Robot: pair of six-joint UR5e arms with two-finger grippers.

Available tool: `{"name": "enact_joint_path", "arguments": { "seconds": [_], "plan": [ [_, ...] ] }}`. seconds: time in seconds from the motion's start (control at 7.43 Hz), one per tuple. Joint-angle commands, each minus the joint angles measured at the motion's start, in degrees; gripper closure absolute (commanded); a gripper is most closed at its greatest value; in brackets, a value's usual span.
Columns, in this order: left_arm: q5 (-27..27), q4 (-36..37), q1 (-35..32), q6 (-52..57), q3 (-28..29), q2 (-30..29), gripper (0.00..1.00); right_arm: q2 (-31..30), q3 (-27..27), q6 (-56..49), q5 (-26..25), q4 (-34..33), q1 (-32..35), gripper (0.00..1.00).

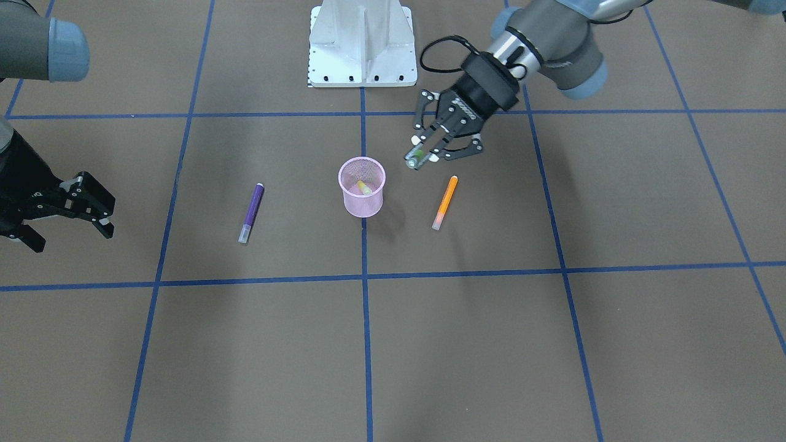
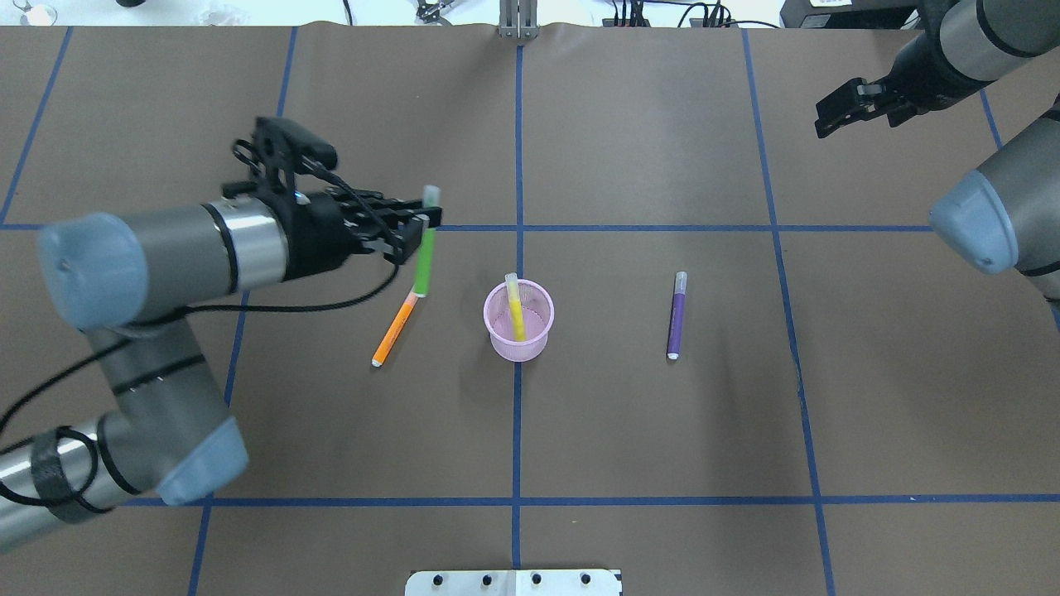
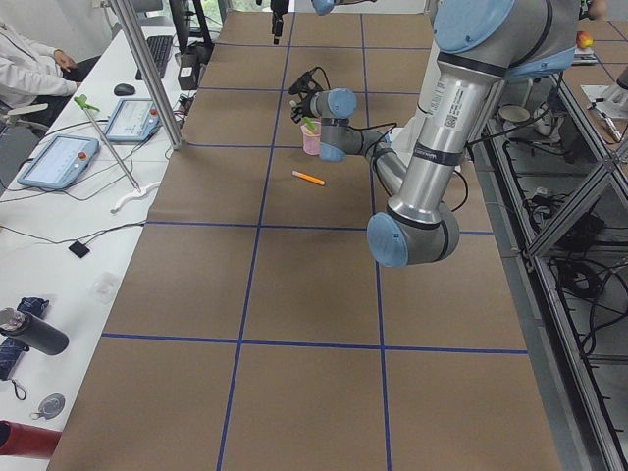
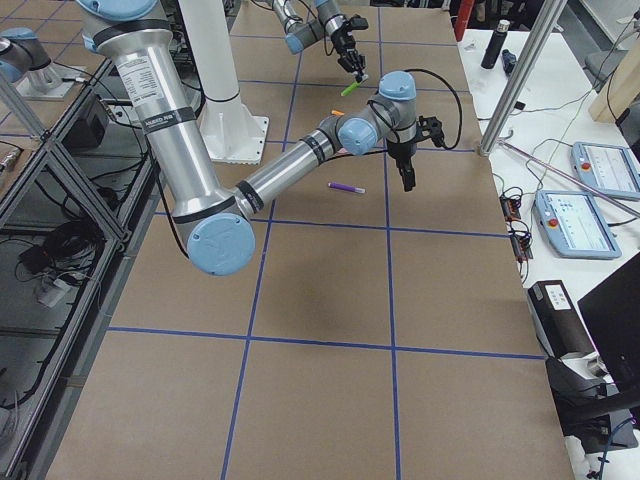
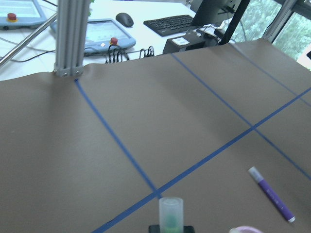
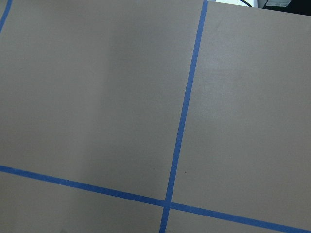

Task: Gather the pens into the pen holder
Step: 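Carry the green highlighter in the left gripper toward the pink cup, then lower the green highlighter into the pink cup and open the left gripper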

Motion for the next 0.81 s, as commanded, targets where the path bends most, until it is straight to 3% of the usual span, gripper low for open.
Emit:
{"name": "enact_joint_path", "arguments": {
  "seconds": [0.0, 0.13, 0.67],
  "plan": [
    [10.67, -6.84, 6.73, 0.02, 5.39, -3.45, 1.00, 0.10, -0.01, 0.03, 0.00, 0.01, 0.00, 0.00],
    [12.27, -12.81, 6.92, 0.29, 10.30, -5.10, 1.00, 0.10, -0.01, -0.06, 0.00, 0.01, -0.09, 0.00],
    [12.64, -13.66, 6.49, 0.64, 13.07, -6.18, 1.00, 0.45, -0.18, 0.03, 0.00, 0.01, -0.09, 0.00]
  ]
}}
